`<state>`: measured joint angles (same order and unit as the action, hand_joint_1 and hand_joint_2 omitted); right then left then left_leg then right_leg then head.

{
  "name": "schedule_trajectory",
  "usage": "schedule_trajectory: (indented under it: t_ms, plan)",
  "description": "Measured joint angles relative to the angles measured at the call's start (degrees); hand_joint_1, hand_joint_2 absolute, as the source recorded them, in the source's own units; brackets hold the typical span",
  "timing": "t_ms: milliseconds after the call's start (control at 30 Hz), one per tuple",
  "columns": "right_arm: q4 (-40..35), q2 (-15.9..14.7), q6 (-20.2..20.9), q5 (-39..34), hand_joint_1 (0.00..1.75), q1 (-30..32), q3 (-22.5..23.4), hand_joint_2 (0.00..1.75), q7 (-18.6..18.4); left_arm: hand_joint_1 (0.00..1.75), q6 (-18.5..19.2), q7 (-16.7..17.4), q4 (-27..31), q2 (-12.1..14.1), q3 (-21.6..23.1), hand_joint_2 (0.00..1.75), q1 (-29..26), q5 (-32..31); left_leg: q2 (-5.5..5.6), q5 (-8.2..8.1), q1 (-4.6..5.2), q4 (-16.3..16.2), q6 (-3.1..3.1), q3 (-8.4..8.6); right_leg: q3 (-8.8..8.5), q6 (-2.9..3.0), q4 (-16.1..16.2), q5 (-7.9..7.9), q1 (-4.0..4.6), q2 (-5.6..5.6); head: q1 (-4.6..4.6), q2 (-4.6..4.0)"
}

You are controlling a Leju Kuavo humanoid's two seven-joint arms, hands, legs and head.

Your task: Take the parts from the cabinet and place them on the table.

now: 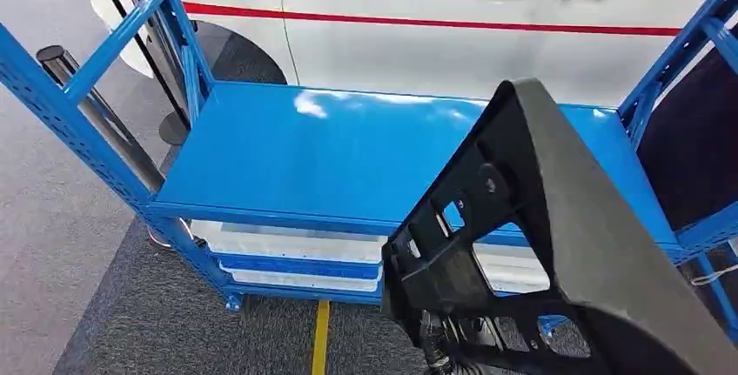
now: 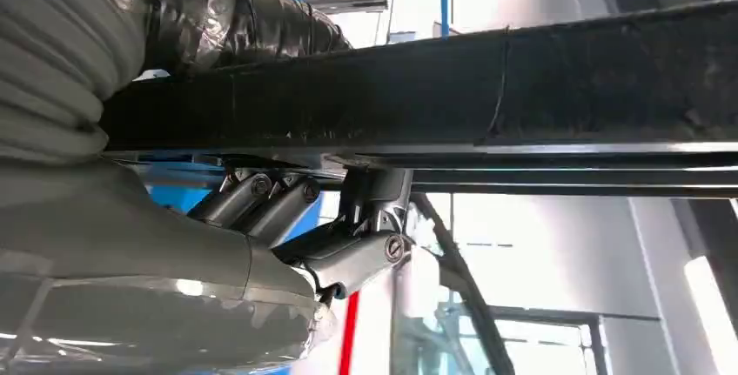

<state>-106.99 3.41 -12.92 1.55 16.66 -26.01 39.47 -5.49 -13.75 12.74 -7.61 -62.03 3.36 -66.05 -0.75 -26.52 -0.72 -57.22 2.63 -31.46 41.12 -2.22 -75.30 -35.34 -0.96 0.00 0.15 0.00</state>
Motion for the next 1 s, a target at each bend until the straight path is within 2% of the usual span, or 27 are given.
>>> schedule_trajectory:
  t_ms: [33, 67, 100, 133, 167, 200, 300, 333, 367, 400, 433, 467, 500, 533, 567, 600, 633, 667, 700, 733, 800, 833, 867, 900, 933, 967, 1000]
  plan:
    - [0.02, 0.0, -0.2, -0.15, 1.75, 0.15, 0.0, 1.75, 0.0, 0.0, 0.07, 0.0, 0.0, 0.02, 0.0, 1.75, -0.02, -0.13, -0.01, 0.59, -0.04, -0.23, -0.17, -0.97, -0.9, -0.18, -0.61, 1.28, -0.15, -0.01, 0.04, -0.02]
    - [0.02, 0.0, -0.28, -0.24, 1.75, 0.27, 0.0, 1.75, 0.0, 0.0, 0.15, -0.02, 0.0, 0.02, 0.0, 1.75, -0.02, -0.24, -0.01, 1.03, -0.07, -0.49, -0.36, -1.87, -2.84, -0.26, 1.01, 3.3, -0.33, -0.01, 0.0, 0.0]
    - [0.02, 0.0, -0.46, -0.41, 1.75, 0.31, 0.0, 1.75, -0.02, 0.0, 0.17, -0.02, 0.0, 0.02, 0.0, 1.75, -0.04, -0.44, -0.01, 1.43, -0.11, -0.87, -0.6, -2.72, -6.06, -0.26, 4.89, 5.34, -0.47, -0.03, 0.02, -0.02]
    - [0.02, 0.02, -0.55, -0.63, 1.75, 0.31, 0.0, 1.75, -0.02, 0.0, 0.26, -0.02, -0.02, 0.02, 0.02, 1.75, -0.06, -0.57, 0.03, 1.73, -0.18, -1.25, -0.89, -3.46, -10.06, -0.18, 10.29, 6.24, -0.55, -0.04, 0.0, -0.02]
    - [0.0, 0.07, -0.59, -0.83, 1.75, 0.25, 0.0, 1.75, -0.04, 0.0, 0.28, -0.07, 0.0, 0.02, 0.0, 1.75, -0.01, -0.7, 0.08, 2.06, -0.14, -1.64, -1.26, -3.84, -13.3, 0.07, 15.64, 4.06, -0.54, 0.04, 0.0, -0.02]
    - [0.0, 0.07, -0.72, -1.03, 1.75, 0.33, 0.02, 1.75, -0.07, 0.0, 0.28, -0.11, 0.0, 0.02, 0.02, 1.75, -0.04, -0.81, 0.16, 2.38, -0.03, -1.81, -1.68, -4.07, -14.44, 0.54, 17.58, 3.74, 0.04, 0.12, -0.07, -0.02]
    - [-0.11, 0.09, -0.81, -1.49, 1.75, 0.71, 0.07, 1.75, -0.09, 0.0, 0.35, -0.15, 0.0, 0.15, 0.0, 1.75, -0.04, -1.14, 0.17, 3.87, -0.13, -1.12, -3.03, -3.97, -13.29, 2.04, 17.23, 4.72, 0.44, 0.2, 0.07, -0.02]
    - [-0.13, 0.13, -0.83, -1.77, 1.75, 0.78, 0.07, 1.75, -0.11, 0.0, 0.39, -0.17, 0.0, 0.35, -0.07, 1.75, -0.2, -1.2, 0.25, 3.89, -0.28, -1.33, -3.37, -4.22, -12.83, 2.86, 17.91, 5.7, -0.18, 0.05, 0.0, 0.0]
    - [-0.15, 0.22, -0.81, -2.1, 1.75, 0.8, 0.11, 1.75, -0.13, 0.0, 0.46, -0.15, 0.0, 0.55, -0.09, 1.75, -0.11, -1.29, 0.29, 1.18, -0.41, -2.65, -3.55, -4.93, -12.1, 3.33, 17.86, 6.42, -0.05, 0.0, 0.0, 0.0]
    - [-0.24, 0.37, -0.51, -2.77, 1.75, 0.89, 0.13, 1.75, -0.13, 0.0, 0.55, -0.15, 0.0, 0.55, -0.09, 1.75, -0.14, -1.4, 0.32, -2.45, -0.44, -5.24, -3.65, -5.7, -11.23, 3.96, 17.85, 7.01, 0.03, 0.12, -0.04, -0.02]
    - [-0.35, 0.39, -0.02, -3.61, 1.75, 1.11, 0.22, 1.75, -0.07, 0.0, 0.61, -0.13, 0.0, 0.59, -0.09, 1.75, -0.18, -1.64, 0.33, -5.98, -0.47, -8.92, -3.83, -6.6, -10.33, 4.06, 17.77, 7.64, 0.15, 0.15, -0.02, 0.0]
    - [-0.61, 0.42, 0.52, -4.54, 1.75, 1.4, 0.46, 1.75, -0.04, 0.0, 0.7, -0.13, 0.0, 0.59, -0.09, 1.75, -0.16, -1.86, 0.32, -8.83, -0.46, -13.2, -3.97, -7.39, -9.44, 4.16, 17.72, 8.37, 0.33, 0.29, -0.02, -0.02]
    - [-0.81, 0.48, 0.74, -5.01, 1.75, 1.59, 0.77, 1.75, -0.02, 0.0, 0.7, -0.13, 0.0, 0.61, -0.09, 1.75, -0.12, -1.97, 0.32, -10.13, -0.45, -16.68, -4.01, -7.67, -8.39, 4.17, 17.6, 9.16, 0.57, 0.49, -0.02, -0.02]
    - [-0.98, 0.52, 0.83, -5.27, 1.75, 1.64, 1.09, 1.75, -0.02, 0.0, 0.7, -0.13, 0.0, 0.68, -0.09, 1.75, -0.08, -1.99, 0.33, -9.28, -0.45, -18.38, -3.91, -7.18, -7.44, 4.15, 17.38, 9.92, 0.75, 0.79, -0.02, -0.02]
    - [-1.09, 0.52, 0.94, -5.37, 1.75, 1.74, 1.22, 1.75, -0.02, 0.0, 0.7, -0.13, 0.0, 0.76, -0.09, 1.75, -0.07, -1.99, 0.37, -7.21, -0.41, -17.78, -3.7, -5.72, -6.33, 4.1, 17.13, 10.56, 0.88, 1.13, -0.02, -0.02]
    - [-1.29, 0.55, 1.14, -5.4, 1.75, 1.92, 1.4, 1.75, 0.0, 0.0, 0.7, -0.11, 0.0, 0.81, -0.09, 1.75, -0.08, -2.01, 0.49, -4.77, -0.32, -14.96, -3.35, -3.1, -5.18, 3.99, 16.74, 11.2, 1.02, 1.66, -0.04, -0.02]
    - [-1.62, 0.55, 1.25, -5.55, 1.75, 2.18, 1.55, 1.75, 0.0, 0.0, 0.7, -0.09, 0.0, 0.85, -0.09, 1.75, -0.07, -2.01, 1.22, -3.33, -0.1, -10.63, -2.78, 0.23, -4.18, 3.87, 16.41, 11.72, 1.12, 2.24, -0.04, -0.02]
    - [-1.9, 0.55, 1.29, -5.75, 1.75, 2.32, 1.71, 1.75, 0.02, 0.0, 0.7, -0.09, 0.02, 1.03, -0.09, 1.75, -0.04, -2.01, 3.21, -3.72, 0.08, -5.3, -1.96, 4.1, -3.59, 3.77, 16.03, 12.31, 0.93, 2.62, 0.0, -0.02]
    - [-2.1, 0.55, 1.29, -5.92, 1.75, 2.41, 1.86, 1.75, 0.02, 0.0, 0.77, -0.04, 0.15, 1.27, -0.09, 1.75, -0.11, -2.03, 4.71, -6.06, 0.11, 0.24, -1.37, 7.41, -2.96, 3.41, 15.76, 12.88, 1.43, 3.01, -0.04, -0.02]
    - [-2.23, 0.57, 1.33, -5.94, 1.75, 2.51, 1.95, 1.75, 0.02, 0.0, 0.79, 0.0, 0.17, 1.29, -0.09, 1.75, -0.11, -2.16, 4.53, -6.16, 0.28, 0.7, -1.88, 7.36, -2.94, 3.06, 15.95, 13.52, 1.1, 3.47, 0.0, 0.0]
    - [-2.56, 0.61, 1.46, -5.97, 1.75, 2.75, 2.05, 1.75, 0.02, 0.0, 0.81, 0.0, 0.17, 1.29, -0.09, 1.75, 0.05, -2.23, 3.63, -5.54, 0.75, 0.87, -1.34, 6.93, -2.81, 2.19, 16.48, 14.87, 0.67, 4.46, -0.24, 0.0]
    - [-2.73, 0.61, 1.46, -5.99, 1.75, 3.05, 2.21, 1.75, 0.02, 0.0, 0.83, 0.0, 0.15, 1.22, -0.09, 1.75, 0.02, -2.23, 2.86, -4.48, 0.27, 1.48, -0.97, 6.53, -2.48, 1.59, 17.0, 15.85, 1.17, 5.29, -0.13, 0.0]
    - [-2.82, 0.61, 1.46, -5.99, 1.75, 3.31, 2.45, 1.75, 0.02, 0.0, 0.9, 0.0, 0.17, 1.01, -0.09, 1.75, 0.3, -2.23, 1.59, -3.59, -0.07, 1.73, -0.73, 5.92, -1.92, 1.76, 16.3, 14.36, 0.81, 4.52, -0.15, -0.02]
    - [-3.06, 0.61, 1.46, -6.01, 1.75, 3.41, 2.58, 1.75, 0.02, 0.0, 0.9, 0.0, 0.17, 1.05, -0.09, 1.75, 0.21, -2.25, 1.2, -2.83, -0.15, 1.78, -0.12, 4.9, -1.0, 1.65, 14.15, 10.39, 0.84, 2.68, 0.0, 0.0]
    - [-3.06, 0.61, 1.46, -6.03, 1.75, 3.39, 2.66, 1.75, 0.02, 0.0, 0.9, 0.0, 0.17, 1.07, -0.11, 1.75, 0.09, -2.23, 0.34, -2.17, -0.15, 1.78, -0.06, 3.97, -0.18, 1.14, 10.41, 6.08, 0.51, 1.28, -0.04, 0.0]
    - [-3.06, 0.61, 1.47, -6.03, 1.75, 3.4, 2.75, 1.75, 0.02, 0.0, 0.9, 0.0, 0.17, 1.07, -0.11, 1.75, -0.07, -2.25, -0.44, -1.56, -0.12, 1.74, -0.03, 3.18, 0.45, 0.67, 6.49, 3.05, 0.15, 0.67, -0.04, -0.02]
    - [-3.06, 0.61, 1.46, -6.03, 1.75, 3.41, 2.84, 1.75, 0.02, 0.0, 0.9, 0.0, 0.17, 1.07, -0.11, 1.75, -0.11, -2.23, -1.33, -0.92, -0.12, 1.66, -0.13, 2.32, 0.88, 0.13, 2.52, 1.52, -0.14, 0.44, -0.04, 0.0]
